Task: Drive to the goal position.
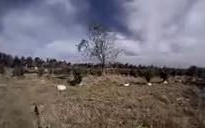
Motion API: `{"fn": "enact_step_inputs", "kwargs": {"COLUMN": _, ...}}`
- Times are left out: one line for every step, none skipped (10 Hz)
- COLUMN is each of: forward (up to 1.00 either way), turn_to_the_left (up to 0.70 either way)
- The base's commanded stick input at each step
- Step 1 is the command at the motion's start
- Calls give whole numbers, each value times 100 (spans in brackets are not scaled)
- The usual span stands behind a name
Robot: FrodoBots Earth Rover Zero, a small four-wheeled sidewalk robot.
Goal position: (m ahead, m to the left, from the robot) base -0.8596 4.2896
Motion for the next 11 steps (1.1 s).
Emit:
{"fn": "enact_step_inputs", "kwargs": {"forward": 23, "turn_to_the_left": 0}}
{"fn": "enact_step_inputs", "kwargs": {"forward": 0, "turn_to_the_left": 0}}
{"fn": "enact_step_inputs", "kwargs": {"forward": 0, "turn_to_the_left": 0}}
{"fn": "enact_step_inputs", "kwargs": {"forward": 0, "turn_to_the_left": 0}}
{"fn": "enact_step_inputs", "kwargs": {"forward": 0, "turn_to_the_left": 0}}
{"fn": "enact_step_inputs", "kwargs": {"forward": 0, "turn_to_the_left": 0}}
{"fn": "enact_step_inputs", "kwargs": {"forward": 0, "turn_to_the_left": 0}}
{"fn": "enact_step_inputs", "kwargs": {"forward": 0, "turn_to_the_left": 0}}
{"fn": "enact_step_inputs", "kwargs": {"forward": 0, "turn_to_the_left": 8}}
{"fn": "enact_step_inputs", "kwargs": {"forward": 0, "turn_to_the_left": 35}}
{"fn": "enact_step_inputs", "kwargs": {"forward": 0, "turn_to_the_left": 45}}
